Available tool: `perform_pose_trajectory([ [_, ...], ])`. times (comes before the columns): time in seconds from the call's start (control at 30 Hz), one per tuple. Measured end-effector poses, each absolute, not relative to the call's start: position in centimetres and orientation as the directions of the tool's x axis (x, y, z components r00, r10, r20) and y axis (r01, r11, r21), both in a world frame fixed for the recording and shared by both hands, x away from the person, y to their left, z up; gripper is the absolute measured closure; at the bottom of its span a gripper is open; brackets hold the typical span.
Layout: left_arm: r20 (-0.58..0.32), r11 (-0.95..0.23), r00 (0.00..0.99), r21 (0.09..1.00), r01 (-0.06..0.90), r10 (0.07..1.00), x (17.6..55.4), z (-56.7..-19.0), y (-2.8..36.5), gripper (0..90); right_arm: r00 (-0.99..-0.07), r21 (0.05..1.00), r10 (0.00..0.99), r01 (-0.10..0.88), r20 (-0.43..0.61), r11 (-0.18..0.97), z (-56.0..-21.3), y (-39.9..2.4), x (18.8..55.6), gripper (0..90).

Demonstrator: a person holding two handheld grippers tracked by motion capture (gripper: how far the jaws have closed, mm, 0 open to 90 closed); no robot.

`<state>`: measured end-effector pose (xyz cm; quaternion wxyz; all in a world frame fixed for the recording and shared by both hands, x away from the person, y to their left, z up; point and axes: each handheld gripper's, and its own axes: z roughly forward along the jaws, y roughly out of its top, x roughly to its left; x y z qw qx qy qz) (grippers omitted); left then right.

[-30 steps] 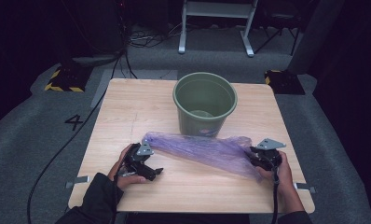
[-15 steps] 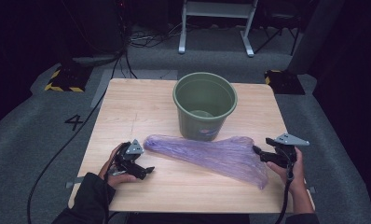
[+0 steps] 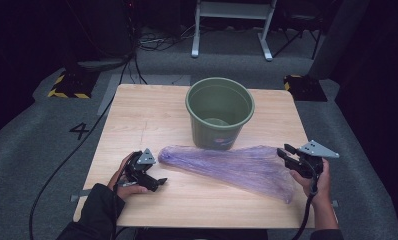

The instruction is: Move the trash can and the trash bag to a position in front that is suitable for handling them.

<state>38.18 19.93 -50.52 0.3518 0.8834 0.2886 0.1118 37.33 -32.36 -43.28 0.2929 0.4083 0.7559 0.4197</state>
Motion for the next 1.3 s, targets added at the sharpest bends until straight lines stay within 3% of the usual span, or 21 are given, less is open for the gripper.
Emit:
perform_pose_trajectory([
  [0.07,-0.006,-0.586,0.810,0.687,0.429,0.586,38.2,-50.5,19.8,1.1,-0.476,0.867,0.873,0.387,-0.104,0.315,-43.0,-32.1,37.4,39.7],
  [0.1,-0.005,-0.588,0.812,0.686,0.428,0.584,38.3,-50.5,19.8,1.1,-0.468,0.869,0.879,0.389,-0.098,0.304,-42.9,-32.2,37.5,36.5],
  [0.37,-0.006,-0.598,0.827,0.687,0.412,0.563,38.7,-50.5,19.2,1.1,-0.473,0.814,0.877,0.478,-0.079,0.331,-44.2,-33.3,39.5,32.4],
  [0.47,-0.006,-0.593,0.826,0.693,0.410,0.564,38.8,-50.5,19.1,2.9,-0.535,0.779,0.839,0.483,-0.100,0.400,-44.1,-33.8,39.1,24.9],
  [0.53,-0.007,-0.587,0.822,0.696,0.413,0.570,38.8,-50.5,19.1,4.3,-0.544,0.775,0.833,0.481,-0.103,0.410,-44.1,-34.0,39.0,24.9],
  [0.57,-0.005,-0.581,0.817,0.701,0.414,0.576,38.8,-50.4,19.2,6.8,-0.549,0.775,0.830,0.483,-0.096,0.409,-44.3,-34.3,38.9,24.7],
  [0.6,-0.007,-0.560,0.805,0.715,0.419,0.593,38.8,-50.4,19.3,15.7,-0.560,0.777,0.826,0.491,-0.065,0.394,-44.5,-35.1,38.8,22.8],
  [0.83,-0.006,-0.542,0.796,0.730,0.417,0.605,38.9,-50.3,19.3,29.0,-0.581,0.825,0.814,0.451,-0.019,0.341,-43.4,-35.7,37.8,21.9],
  [0.87,-0.004,-0.541,0.802,0.736,0.407,0.597,38.9,-50.3,19.2,35.4,-0.591,0.831,0.806,0.426,-0.044,0.358,-42.8,-35.0,37.2,21.4],
  [1.07,-0.004,-0.535,0.802,0.744,0.401,0.597,39.1,-50.3,19.1,51.5,-0.573,0.841,0.814,0.390,-0.098,0.376,-41.3,-32.7,35.7,21.2],
  [1.1,-0.004,-0.531,0.801,0.747,0.401,0.599,39.1,-50.2,19.1,58.7,-0.574,0.844,0.812,0.380,-0.106,0.379,-40.9,-31.9,35.3,21.0],
  [1.3,-0.004,-0.535,0.807,0.747,0.395,0.590,39.0,-50.2,19.1,68.5,-0.633,0.842,0.770,0.371,-0.080,0.392,-41.0,-28.4,33.6,26.0],
])
